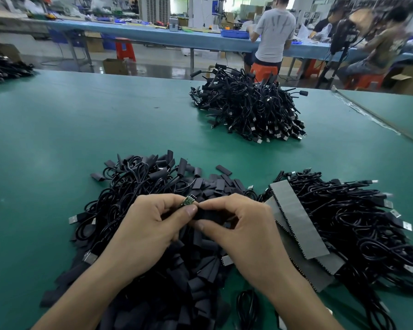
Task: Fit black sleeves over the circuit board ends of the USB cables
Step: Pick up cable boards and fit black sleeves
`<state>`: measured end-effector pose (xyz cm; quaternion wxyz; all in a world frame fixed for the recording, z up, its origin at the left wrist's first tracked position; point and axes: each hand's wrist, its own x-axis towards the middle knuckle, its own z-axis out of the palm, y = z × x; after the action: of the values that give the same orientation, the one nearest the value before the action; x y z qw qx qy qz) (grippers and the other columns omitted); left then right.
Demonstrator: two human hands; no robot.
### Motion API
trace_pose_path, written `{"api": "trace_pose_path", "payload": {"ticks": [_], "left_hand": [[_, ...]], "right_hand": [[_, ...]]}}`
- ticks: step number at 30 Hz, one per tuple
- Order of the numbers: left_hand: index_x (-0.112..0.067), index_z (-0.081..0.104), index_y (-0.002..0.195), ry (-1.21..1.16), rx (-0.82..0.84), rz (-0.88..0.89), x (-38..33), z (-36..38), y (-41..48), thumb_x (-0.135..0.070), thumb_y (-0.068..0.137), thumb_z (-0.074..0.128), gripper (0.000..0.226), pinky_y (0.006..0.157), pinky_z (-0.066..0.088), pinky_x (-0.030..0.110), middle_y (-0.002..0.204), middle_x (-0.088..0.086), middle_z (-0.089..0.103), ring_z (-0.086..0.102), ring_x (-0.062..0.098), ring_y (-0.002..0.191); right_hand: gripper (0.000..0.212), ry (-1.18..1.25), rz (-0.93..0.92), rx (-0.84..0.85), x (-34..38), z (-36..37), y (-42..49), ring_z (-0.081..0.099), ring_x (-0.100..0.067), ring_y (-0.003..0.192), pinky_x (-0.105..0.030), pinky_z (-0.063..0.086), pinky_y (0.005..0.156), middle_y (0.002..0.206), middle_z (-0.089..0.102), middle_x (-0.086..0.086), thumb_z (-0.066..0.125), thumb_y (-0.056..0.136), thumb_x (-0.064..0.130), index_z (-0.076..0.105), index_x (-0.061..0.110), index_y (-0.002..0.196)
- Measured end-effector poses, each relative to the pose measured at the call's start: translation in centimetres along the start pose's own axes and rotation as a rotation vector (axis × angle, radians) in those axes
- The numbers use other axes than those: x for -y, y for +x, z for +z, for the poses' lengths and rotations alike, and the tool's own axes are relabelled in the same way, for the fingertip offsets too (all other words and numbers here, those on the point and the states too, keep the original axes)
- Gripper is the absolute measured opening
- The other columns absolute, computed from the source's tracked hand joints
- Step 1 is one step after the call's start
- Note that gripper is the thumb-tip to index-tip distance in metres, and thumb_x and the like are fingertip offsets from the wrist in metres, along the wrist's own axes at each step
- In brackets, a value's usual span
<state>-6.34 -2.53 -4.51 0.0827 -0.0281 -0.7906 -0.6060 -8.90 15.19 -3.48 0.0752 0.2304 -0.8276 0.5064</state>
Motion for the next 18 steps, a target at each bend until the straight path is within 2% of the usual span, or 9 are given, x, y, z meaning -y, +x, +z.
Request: {"api": "trace_pose_path", "payload": {"ticks": [4,13,18], "left_hand": [[-0.031,0.077,0.087,-0.044,0.011,-0.008,-0.11,-0.01,0.08,-0.045,0.080,0.063,0.021,0.042,0.035,0.018,0.048,-0.003,0.047,0.038,0.012,0.045],[-0.029,0.076,0.086,-0.038,0.032,-0.010,0.12,-0.04,0.10,-0.047,0.078,0.064,0.023,0.042,0.031,0.023,0.049,-0.003,0.049,0.037,0.014,0.045],[-0.029,0.076,0.086,-0.052,0.029,-0.021,0.41,0.06,0.14,-0.047,0.077,0.065,0.023,0.041,0.029,0.022,0.049,-0.002,0.050,0.038,0.012,0.044]], "right_hand": [[0.029,0.024,0.015,-0.008,-0.08,-0.29,0.09,0.066,0.001,0.087,-0.017,0.052,0.073,0.089,0.071,0.020,0.086,0.073,0.023,0.077,0.036,0.098],[0.026,0.033,0.010,0.011,-0.20,-0.32,0.23,0.067,-0.001,0.082,-0.013,0.049,0.068,0.086,0.070,0.020,0.085,0.074,0.017,0.079,0.032,0.094],[0.031,0.042,0.018,0.012,-0.31,-0.35,0.15,0.067,0.001,0.084,-0.018,0.054,0.073,0.089,0.072,0.021,0.086,0.072,0.017,0.076,0.037,0.094]]}}
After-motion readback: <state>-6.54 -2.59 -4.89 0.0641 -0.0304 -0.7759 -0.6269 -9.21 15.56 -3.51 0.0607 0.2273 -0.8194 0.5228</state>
